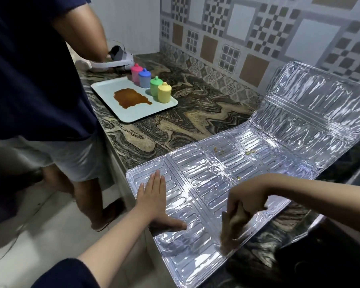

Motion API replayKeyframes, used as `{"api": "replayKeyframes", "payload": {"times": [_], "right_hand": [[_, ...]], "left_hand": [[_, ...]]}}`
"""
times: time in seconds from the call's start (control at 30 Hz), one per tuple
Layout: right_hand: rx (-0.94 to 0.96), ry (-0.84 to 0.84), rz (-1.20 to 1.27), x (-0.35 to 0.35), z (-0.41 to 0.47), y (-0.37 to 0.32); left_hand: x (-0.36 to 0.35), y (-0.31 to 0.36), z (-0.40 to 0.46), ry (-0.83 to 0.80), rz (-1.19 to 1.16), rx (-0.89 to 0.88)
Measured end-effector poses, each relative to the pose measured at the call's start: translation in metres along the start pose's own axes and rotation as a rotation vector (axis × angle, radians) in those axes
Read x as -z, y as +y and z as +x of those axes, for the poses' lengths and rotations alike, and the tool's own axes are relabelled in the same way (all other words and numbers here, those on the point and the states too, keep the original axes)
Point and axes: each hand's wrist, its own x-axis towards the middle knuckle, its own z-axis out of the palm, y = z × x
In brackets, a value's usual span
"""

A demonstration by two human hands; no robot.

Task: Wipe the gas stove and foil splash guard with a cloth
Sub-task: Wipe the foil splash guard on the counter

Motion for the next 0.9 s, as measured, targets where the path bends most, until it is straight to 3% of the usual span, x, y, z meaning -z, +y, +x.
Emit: {"api": "replayKeyframes", "payload": {"times": [0.13, 0.37, 0.53, 0.7, 0.9], "right_hand": [[-0.082, 0.206, -0.014, 0.042, 0.004, 0.003], [-0.166, 0.721, -0.107, 0.083, 0.072, 0.002], [-0.231, 0.509, -0.249, 0.071, 0.112, 0.005], [-0.202, 0.497, -0.235, 0.074, 0.114, 0.006], [-0.249, 0.455, -0.288, 0.082, 0.115, 0.004]], "left_hand": [[0.001, 0.001, 0.0, -0.015, 0.004, 0.005], [-0.002, 0.0, 0.002, -0.004, 0.009, 0.015], [-0.003, 0.001, 0.003, -0.015, -0.006, 0.029], [0.017, 0.011, 0.009, -0.119, -0.016, 0.086], [0.012, 0.036, 0.034, 0.09, -0.073, 0.01]]}}
